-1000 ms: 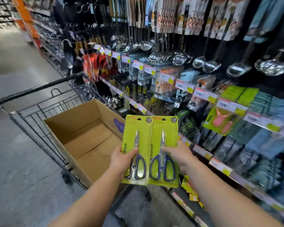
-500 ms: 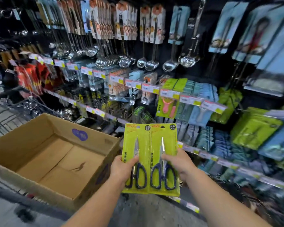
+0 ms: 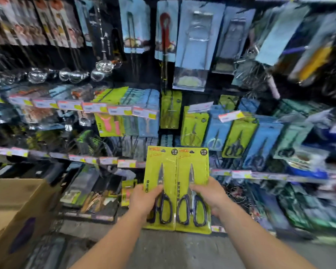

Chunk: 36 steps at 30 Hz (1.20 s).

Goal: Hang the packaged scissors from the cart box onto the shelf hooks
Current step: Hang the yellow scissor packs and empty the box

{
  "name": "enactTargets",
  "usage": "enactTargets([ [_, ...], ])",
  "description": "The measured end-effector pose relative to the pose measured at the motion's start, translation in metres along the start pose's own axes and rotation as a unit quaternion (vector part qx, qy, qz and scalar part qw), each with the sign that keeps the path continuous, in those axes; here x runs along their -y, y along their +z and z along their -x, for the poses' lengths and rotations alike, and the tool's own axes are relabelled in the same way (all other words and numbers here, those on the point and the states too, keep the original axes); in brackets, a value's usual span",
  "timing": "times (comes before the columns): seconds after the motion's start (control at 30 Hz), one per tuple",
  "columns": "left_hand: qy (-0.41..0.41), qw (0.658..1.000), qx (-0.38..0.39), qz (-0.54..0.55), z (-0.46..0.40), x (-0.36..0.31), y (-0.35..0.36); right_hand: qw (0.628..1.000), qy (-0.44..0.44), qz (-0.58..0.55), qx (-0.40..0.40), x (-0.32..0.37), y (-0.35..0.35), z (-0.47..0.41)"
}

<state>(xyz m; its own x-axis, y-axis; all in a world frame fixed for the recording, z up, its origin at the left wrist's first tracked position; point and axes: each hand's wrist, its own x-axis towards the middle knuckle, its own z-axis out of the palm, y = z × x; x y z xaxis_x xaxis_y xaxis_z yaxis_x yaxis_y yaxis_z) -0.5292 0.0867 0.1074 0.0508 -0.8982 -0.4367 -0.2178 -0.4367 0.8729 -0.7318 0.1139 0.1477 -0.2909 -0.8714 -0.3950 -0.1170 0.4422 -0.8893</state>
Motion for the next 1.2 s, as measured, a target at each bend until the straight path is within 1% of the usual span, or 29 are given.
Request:
enactTargets([
  [0.13,0.006,1.0,0.02,-0.009,0.012,-0.017,0.077,1.0,0.008,-0.021,-0.018,-0.019,-0.075,-0.006],
  [0.2,0.001,1.0,0.027,-0.007,0.01,-0.021,0.11,0.999,0.011,-0.021,-0.041,-0.033,-0.107,-0.014],
  [0.27,-0.001,1.0,0.03,-0.007,0.013,-0.024,0.14,0.998,0.034,-0.026,-0.037,-0.045,-0.137,-0.02],
  [0.43,0.014,0.999,0.045,-0.016,0.024,-0.027,0.192,0.998,0.042,-0.024,-0.037,-0.056,-0.189,-0.02],
  [0.5,0.029,0.998,0.047,-0.019,0.026,-0.029,0.201,0.998,0.04,-0.023,-0.04,-0.062,-0.198,-0.025],
  [0.63,0.032,0.998,0.04,-0.035,0.023,-0.035,0.208,0.997,0.055,-0.052,-0.033,-0.066,-0.202,-0.033],
  [0.83,0.023,0.996,0.065,-0.051,0.001,-0.04,0.219,0.997,0.055,-0.043,-0.034,-0.079,-0.208,-0.061],
  [0.97,0.036,0.993,0.09,-0.073,-0.022,-0.049,0.227,0.997,0.059,-0.037,-0.046,-0.07,-0.213,-0.081],
  [1.1,0.044,0.991,0.112,-0.062,-0.051,-0.067,0.232,0.997,0.054,-0.026,-0.041,-0.05,-0.217,-0.111],
  [1.2,0.021,0.993,0.103,-0.045,-0.078,-0.074,0.233,0.998,0.038,-0.035,-0.027,-0.04,-0.212,-0.13],
])
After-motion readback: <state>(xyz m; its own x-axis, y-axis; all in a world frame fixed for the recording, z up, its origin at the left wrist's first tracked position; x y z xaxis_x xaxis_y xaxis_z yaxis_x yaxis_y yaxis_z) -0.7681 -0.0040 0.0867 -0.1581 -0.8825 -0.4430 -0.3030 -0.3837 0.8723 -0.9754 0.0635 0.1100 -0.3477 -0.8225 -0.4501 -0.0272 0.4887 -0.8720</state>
